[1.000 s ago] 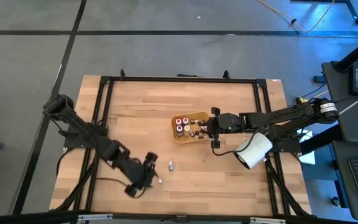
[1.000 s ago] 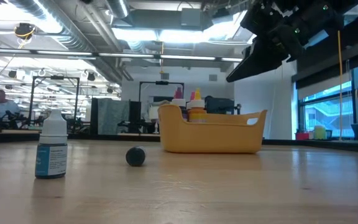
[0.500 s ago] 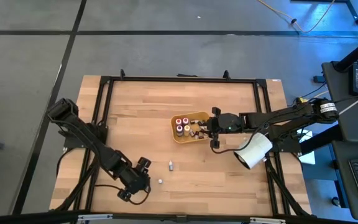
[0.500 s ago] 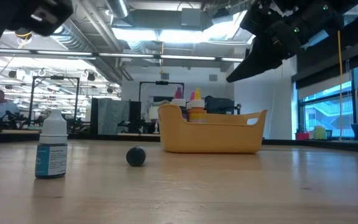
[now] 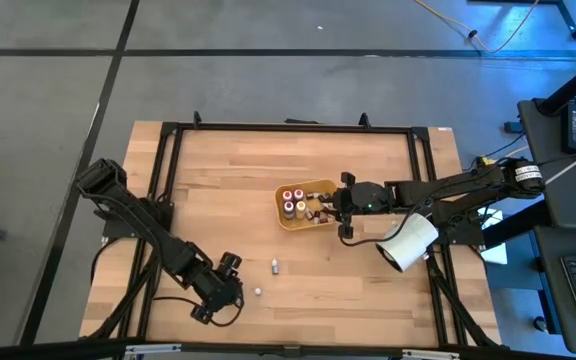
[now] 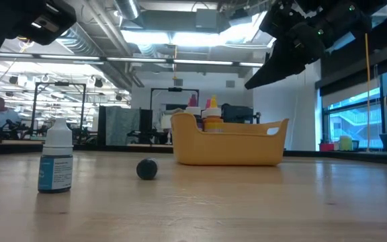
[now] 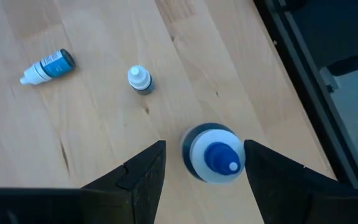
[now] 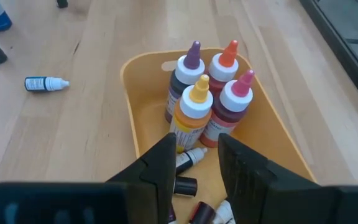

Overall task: Pick & Place food coloring
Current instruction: Put the big blue food coloring bottle into the yellow bin

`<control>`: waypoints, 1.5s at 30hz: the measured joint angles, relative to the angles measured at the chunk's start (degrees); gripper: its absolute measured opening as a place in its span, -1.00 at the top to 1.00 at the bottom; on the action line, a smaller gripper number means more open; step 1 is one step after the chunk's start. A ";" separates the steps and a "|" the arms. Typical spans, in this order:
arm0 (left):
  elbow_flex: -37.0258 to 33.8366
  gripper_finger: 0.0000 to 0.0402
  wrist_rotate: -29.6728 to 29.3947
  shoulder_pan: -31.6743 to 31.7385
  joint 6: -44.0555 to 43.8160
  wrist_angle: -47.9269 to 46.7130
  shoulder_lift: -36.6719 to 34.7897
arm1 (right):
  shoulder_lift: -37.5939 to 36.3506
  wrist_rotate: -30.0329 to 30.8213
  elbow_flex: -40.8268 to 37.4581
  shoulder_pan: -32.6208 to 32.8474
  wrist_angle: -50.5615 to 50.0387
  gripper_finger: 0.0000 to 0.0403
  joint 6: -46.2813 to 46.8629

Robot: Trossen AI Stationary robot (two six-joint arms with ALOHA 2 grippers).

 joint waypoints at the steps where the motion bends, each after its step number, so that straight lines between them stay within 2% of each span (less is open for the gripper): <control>1: 0.00 -0.04 0.00 0.00 -0.21 0.02 0.00 | 0.00 0.00 0.00 -0.01 0.00 0.40 0.00; 13: -0.02 -0.01 -0.09 -0.11 -1.33 -0.38 0.00 | 0.00 -0.02 0.00 -0.02 0.00 0.40 0.13; 32: -0.04 0.40 -0.11 -0.11 2.21 -1.07 -0.02 | 0.00 -0.04 0.00 -0.01 -0.04 0.40 0.13; 37: -0.08 0.44 -0.81 -0.11 2.00 -0.43 -0.04 | 0.00 -0.04 0.00 0.01 -0.04 0.40 0.11; 45: 1.82 0.44 -8.80 2.48 -10.64 2.36 -0.08 | 0.00 -0.04 0.00 -0.02 0.06 0.40 -0.02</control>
